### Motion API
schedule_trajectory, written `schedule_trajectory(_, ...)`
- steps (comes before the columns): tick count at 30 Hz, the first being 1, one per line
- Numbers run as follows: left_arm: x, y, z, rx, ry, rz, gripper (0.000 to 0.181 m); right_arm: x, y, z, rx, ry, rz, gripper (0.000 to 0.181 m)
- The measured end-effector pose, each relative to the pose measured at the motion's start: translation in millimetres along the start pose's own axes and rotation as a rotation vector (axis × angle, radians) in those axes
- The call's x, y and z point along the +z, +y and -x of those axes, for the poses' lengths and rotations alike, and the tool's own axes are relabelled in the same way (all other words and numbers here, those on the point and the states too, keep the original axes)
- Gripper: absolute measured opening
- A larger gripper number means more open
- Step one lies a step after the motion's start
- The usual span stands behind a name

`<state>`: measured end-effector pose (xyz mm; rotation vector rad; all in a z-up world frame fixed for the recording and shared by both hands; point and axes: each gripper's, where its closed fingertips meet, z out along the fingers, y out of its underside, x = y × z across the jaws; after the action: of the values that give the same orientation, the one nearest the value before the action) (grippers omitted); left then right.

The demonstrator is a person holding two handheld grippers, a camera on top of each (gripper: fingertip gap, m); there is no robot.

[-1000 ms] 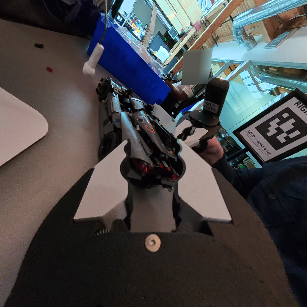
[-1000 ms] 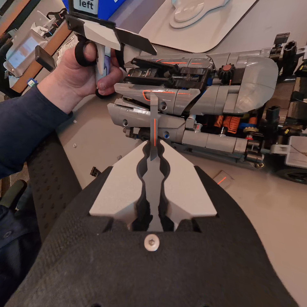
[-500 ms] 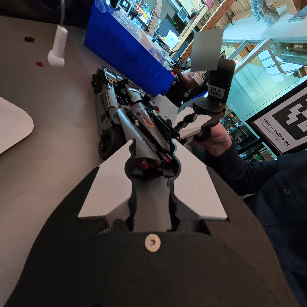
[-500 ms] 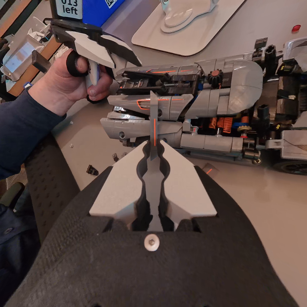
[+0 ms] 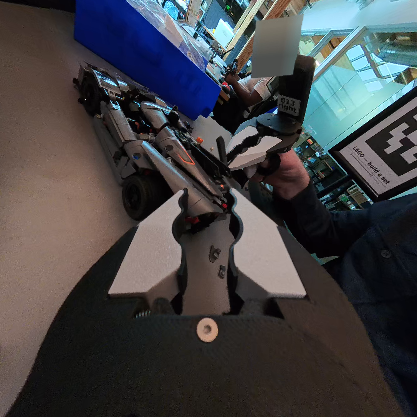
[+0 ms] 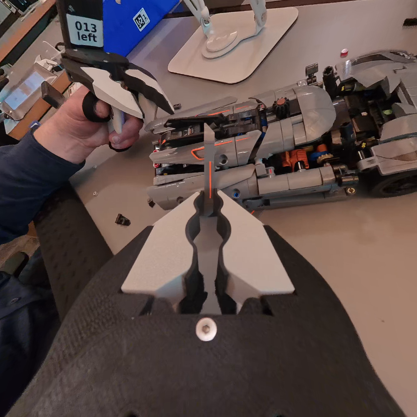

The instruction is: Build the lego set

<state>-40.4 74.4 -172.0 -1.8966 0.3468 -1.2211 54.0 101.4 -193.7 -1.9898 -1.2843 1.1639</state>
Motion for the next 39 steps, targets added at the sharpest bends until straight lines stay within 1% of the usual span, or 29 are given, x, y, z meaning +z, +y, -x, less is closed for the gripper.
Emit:
schedule_trajectory(4, 3.8, -1.0, 2.1, 0.014, -0.024, -0.009, 0.03, -6.6, -2.5, 5.5, -0.052, 0.017, 0.014, 0.006)
schedule_trajectory(6, 3.4, -1.3, 1.5, 0.017, -0.022, -0.008, 0.031, -7.3, -5.2, 14.0, -0.099, 0.023, 0.036, 0.006)
schedule_trajectory(8, 1.4, -1.4, 2.8, 0.062, -0.051, 0.004, 0.033, -3.8, -7.7, 25.3, -0.143, 0.019, 0.073, 0.006)
schedule_trajectory(10, -2.1, -1.4, 5.6, 0.107, -0.097, 0.016, 0.047, 3.3, -9.1, 36.4, -0.195, 0.021, 0.122, 0.006)
schedule_trajectory(11, -4.6, 0.0, 6.7, 0.148, -0.126, 0.027, 0.051, 7.4, -9.3, 40.4, -0.221, 0.028, 0.149, 0.006)
schedule_trajectory(12, -6.8, 2.7, 5.1, 0.201, -0.144, 0.047, 0.056, 11.7, -9.6, 44.2, -0.243, 0.033, 0.171, 0.006)
schedule_trajectory(14, -8.9, 6.1, 1.6, 0.323, -0.207, 0.084, 0.058, 19.3, -10.6, 50.4, -0.265, 0.032, 0.204, 0.006)
schedule_trajectory(17, -4.7, 9.9, -3.8, 0.598, -0.335, 0.146, 0.058, 26.3, -12.6, 55.9, -0.26, 0.022, 0.236, 0.006)
schedule_trajectory(19, -0.4, 11.0, -4.1, 0.756, -0.409, 0.189, 0.063, 30.7, -12.1, 59.0, -0.253, 0.018, 0.262, 0.006)
schedule_trajectory(25, 9.1, 22.4, 10.8, 1.072, -0.564, 0.313, 0.075, 43.0, -7.0, 61.1, -0.249, 0.047, 0.375, 0.006)
schedule_trajectory(26, 10.1, 21.9, 10.6, 1.119, -0.58, 0.311, 0.072, 43.8, -7.3, 61.5, -0.242, 0.048, 0.385, 0.006)
schedule_trajectory(28, 10.3, 18.7, 13.0, 1.187, -0.632, 0.316, 0.071, 46.0, -7.0, 62.6, -0.226, 0.06, 0.406, 0.006)
schedule_trajectory(31, 11.3, 16.6, 10.8, 1.241, -0.653, 0.302, 0.064, 50.7, -5.6, 66.8, -0.227, 0.064, 0.426, 0.006)
schedule_trajectory(35, 8.5, 14.4, 6.1, 1.331, -0.682, 0.297, 0.056, 55.0, -7.8, 65.7, -0.214, 0.094, 0.396, 0.006)
schedule_trajectory(37, 8.1, 17.1, 7.8, 1.351, -0.689, 0.311, 0.054, 55.4, -8.7, 66.3, -0.201, 0.1, 0.369, 0.006)
schedule_trajectory(39, 7.4, 14.3, 6.5, 1.354, -0.698, 0.299, 0.051, 55.5, -8.1, 67.7, -0.188, 0.098, 0.343, 0.006)
